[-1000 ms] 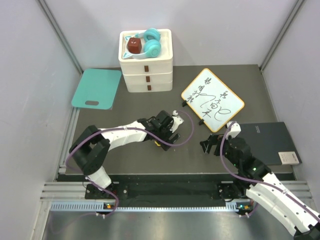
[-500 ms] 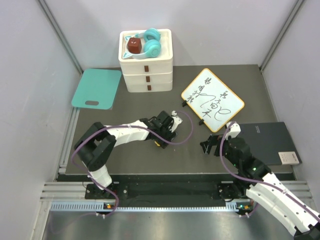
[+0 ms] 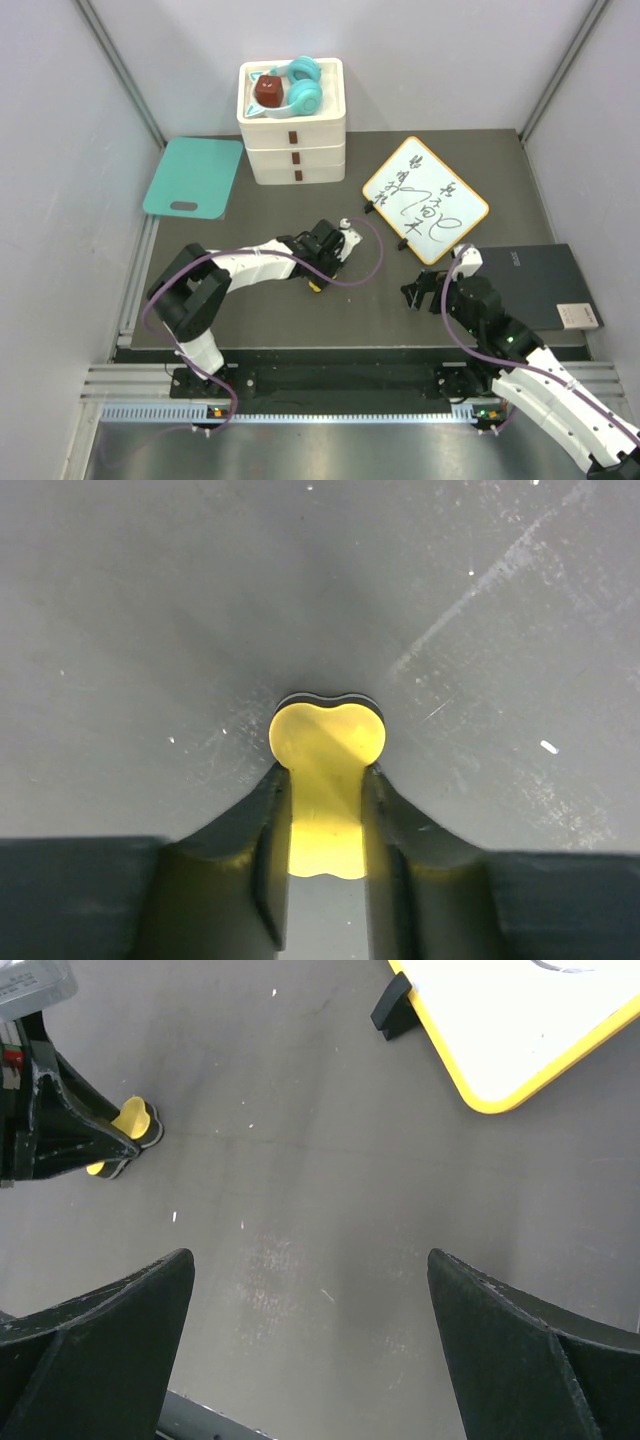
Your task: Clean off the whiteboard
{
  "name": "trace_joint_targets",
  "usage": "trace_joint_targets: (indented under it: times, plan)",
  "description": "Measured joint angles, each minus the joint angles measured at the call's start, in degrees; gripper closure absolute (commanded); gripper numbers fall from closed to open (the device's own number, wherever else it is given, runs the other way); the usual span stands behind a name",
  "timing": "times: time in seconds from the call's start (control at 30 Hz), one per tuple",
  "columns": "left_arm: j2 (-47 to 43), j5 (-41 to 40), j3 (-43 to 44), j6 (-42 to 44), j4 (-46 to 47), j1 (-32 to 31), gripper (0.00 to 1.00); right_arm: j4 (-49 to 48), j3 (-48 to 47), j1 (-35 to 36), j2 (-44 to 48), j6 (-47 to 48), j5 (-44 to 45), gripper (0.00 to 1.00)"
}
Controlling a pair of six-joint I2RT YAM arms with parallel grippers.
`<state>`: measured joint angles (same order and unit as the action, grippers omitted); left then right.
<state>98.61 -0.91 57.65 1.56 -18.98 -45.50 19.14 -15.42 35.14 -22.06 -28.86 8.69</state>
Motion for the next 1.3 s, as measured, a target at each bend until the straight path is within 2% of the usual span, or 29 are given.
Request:
trace_joint_targets:
  times: [0.03, 0.37, 0.57, 0.77, 0.9, 1.03, 1.17, 1.3]
  plan:
    - [0.0, 0.1, 0.0, 0.0, 0.0, 0.2, 1.00, 0.0, 0.0, 0.0, 0.0, -0.3, 0.0, 0.01]
    - [-1.0, 0.7, 0.5, -0.6, -0.9, 0.6, 1.00, 2.8, -2.2, -1.4, -1.7, -2.3, 1.7, 0.02]
    - [-2.6, 3.0, 2.5, -2.1, -1.3, 0.6, 1.00, 0.4, -2.8, -14.9, -1.6, -1.7, -6.6, 0.03]
    - [-2.6, 5.7, 6.7, -4.5, -1.0, 0.6, 1.00, -5.0, -4.5, -27.0, -7.0, -0.7, -17.5, 0.04]
    - [-0.9, 9.5, 11.0, -7.3, -0.6, 0.6, 1.00, -13.4, -2.4, -32.8, -7.8, -1.7, -23.4, 0.15]
    - [3.1, 12.2, 16.7, -9.7, 0.5, 0.5, 1.00, -19.9, 0.7, -36.1, -8.7, -2.8, -26.4, 0.19]
    - [6.4, 12.6, 21.6, -10.9, 1.7, 0.2, 1.00, -20.3, 2.0, -37.1, -8.0, -2.7, -26.3, 0.34]
    - [10.0, 12.7, 27.2, -11.4, 3.0, 0.0, 1.00, -21.3, 2.4, -40.0, -6.3, -2.9, -25.5, 0.35]
